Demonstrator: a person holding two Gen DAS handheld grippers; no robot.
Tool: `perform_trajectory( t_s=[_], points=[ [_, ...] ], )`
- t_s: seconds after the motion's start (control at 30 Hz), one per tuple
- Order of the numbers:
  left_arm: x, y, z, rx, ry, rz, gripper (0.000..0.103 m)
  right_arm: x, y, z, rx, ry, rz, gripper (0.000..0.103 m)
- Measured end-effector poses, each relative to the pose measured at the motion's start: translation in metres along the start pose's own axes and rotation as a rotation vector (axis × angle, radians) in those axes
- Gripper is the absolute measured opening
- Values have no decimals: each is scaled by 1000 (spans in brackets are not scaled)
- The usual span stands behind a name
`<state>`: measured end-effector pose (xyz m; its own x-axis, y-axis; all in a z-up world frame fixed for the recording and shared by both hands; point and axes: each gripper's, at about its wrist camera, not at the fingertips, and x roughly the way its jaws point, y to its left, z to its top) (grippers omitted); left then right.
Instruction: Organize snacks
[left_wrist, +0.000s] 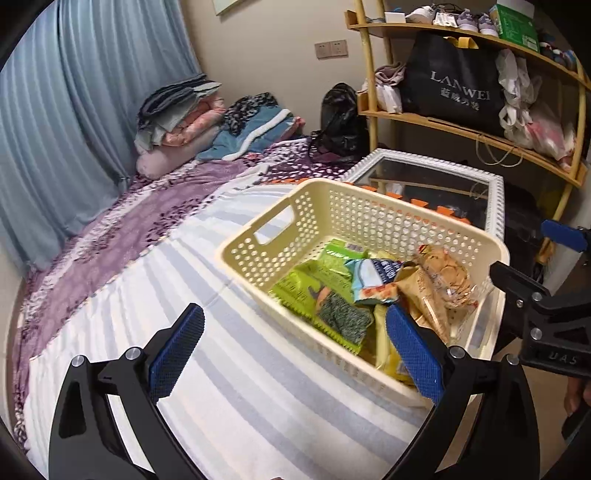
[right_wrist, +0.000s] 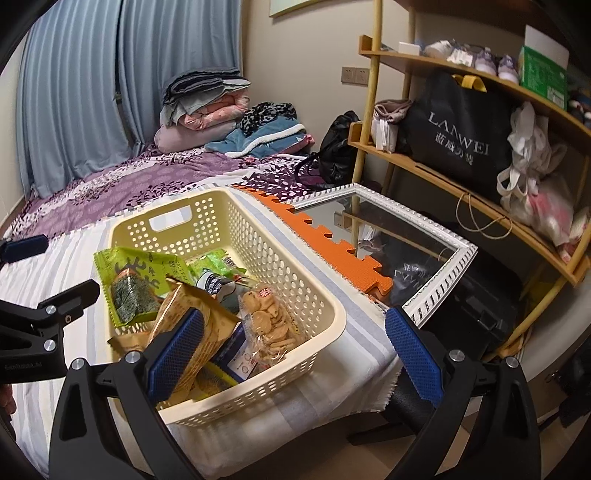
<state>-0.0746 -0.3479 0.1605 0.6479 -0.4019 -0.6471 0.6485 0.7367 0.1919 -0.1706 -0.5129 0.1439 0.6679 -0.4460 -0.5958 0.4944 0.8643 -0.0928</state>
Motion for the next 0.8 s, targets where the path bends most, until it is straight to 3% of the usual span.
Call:
perform_trajectory(
  t_s=[0.13, 0.37, 0.47, 0.8],
  points=[
    [-12, -2, -3, 24, -31, 31, 100, -9, 6, -1, -20, -14, -18, 98],
    [-23, 1, -6, 15, -46, 18, 100, -24, 11, -2, -58, -45, -58, 98],
    [-28, -7, -8, 66, -61, 45, 100, -26, 11, -3, -61, -50, -68, 98],
    [-28, -17, -11, 112, -45, 60, 100, -29, 20, -7, -114, -58, -110, 98]
  ],
)
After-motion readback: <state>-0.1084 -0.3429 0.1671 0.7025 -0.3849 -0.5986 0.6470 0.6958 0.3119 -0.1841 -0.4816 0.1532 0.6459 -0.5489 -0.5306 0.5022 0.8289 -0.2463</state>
